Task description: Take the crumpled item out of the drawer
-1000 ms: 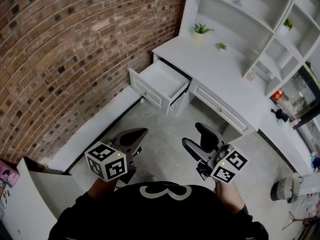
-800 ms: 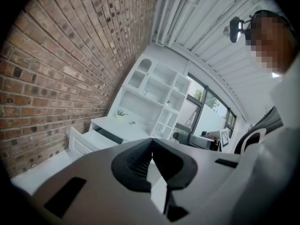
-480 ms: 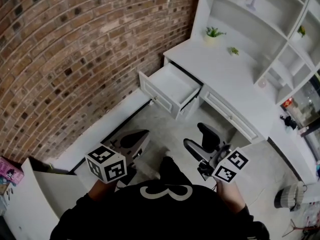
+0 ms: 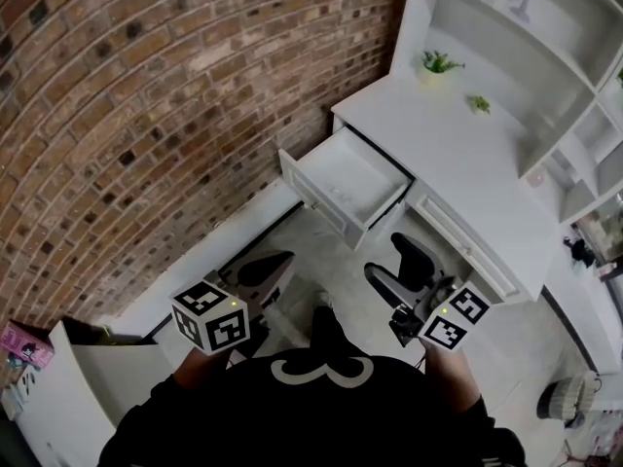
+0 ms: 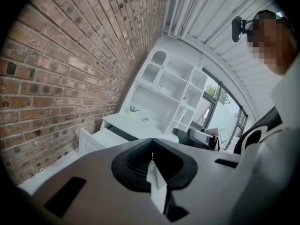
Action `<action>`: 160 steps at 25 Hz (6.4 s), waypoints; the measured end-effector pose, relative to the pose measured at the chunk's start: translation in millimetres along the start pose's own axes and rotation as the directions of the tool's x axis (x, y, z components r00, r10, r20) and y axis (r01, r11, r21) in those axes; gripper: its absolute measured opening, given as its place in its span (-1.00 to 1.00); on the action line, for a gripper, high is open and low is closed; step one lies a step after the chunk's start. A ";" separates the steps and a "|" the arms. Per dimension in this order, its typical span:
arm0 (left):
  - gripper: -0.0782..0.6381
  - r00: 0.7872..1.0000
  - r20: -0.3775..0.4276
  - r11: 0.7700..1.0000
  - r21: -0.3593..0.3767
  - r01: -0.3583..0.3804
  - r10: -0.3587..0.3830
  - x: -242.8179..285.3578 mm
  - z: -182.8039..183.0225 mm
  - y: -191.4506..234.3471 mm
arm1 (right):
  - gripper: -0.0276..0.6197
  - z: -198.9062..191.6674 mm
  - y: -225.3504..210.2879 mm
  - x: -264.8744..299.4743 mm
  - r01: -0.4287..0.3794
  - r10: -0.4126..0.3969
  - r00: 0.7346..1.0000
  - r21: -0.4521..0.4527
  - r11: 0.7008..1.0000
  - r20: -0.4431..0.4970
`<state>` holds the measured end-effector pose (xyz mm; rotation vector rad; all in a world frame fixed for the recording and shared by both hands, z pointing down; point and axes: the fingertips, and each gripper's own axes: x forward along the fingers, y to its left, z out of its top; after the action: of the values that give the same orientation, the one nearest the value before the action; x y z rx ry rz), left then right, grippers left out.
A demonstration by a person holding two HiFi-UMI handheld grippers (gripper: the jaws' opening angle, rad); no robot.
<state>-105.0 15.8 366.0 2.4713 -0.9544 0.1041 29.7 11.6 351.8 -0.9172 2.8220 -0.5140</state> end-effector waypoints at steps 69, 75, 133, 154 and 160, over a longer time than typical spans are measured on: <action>-0.77 0.968 -0.199 0.973 -0.143 -0.182 0.152 211.1 72.8 318.5 | 0.07 -308.5 -388.0 233.9 0.198 -0.060 0.454 0.035 0.980 -0.889; -0.77 0.956 -0.233 0.966 -0.147 -0.214 0.176 211.2 62.4 331.5 | 0.06 -334.3 -389.7 234.8 0.198 -0.039 0.426 0.051 0.979 -0.904; -0.77 0.978 -0.076 0.973 -0.111 -0.202 0.194 193.7 75.6 254.3 | -0.69 -124.8 -354.8 198.8 0.284 -0.228 0.831 0.035 0.958 -0.507; -0.77 0.999 0.035 1.000 0.023 -0.004 0.003 187.6 116.7 123.6 | -0.73 59.0 -218.2 103.6 0.109 -0.114 0.988 -0.052 0.993 -0.108; -0.77 0.998 0.055 0.997 0.077 0.002 -0.006 186.6 130.2 111.7 | -0.73 86.8 -198.0 96.2 0.074 -0.077 0.996 -0.075 0.994 -0.043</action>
<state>-50.2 -230.5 342.0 2.5588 -0.9851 0.0735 79.7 -219.4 339.9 -1.0422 2.8739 -0.4482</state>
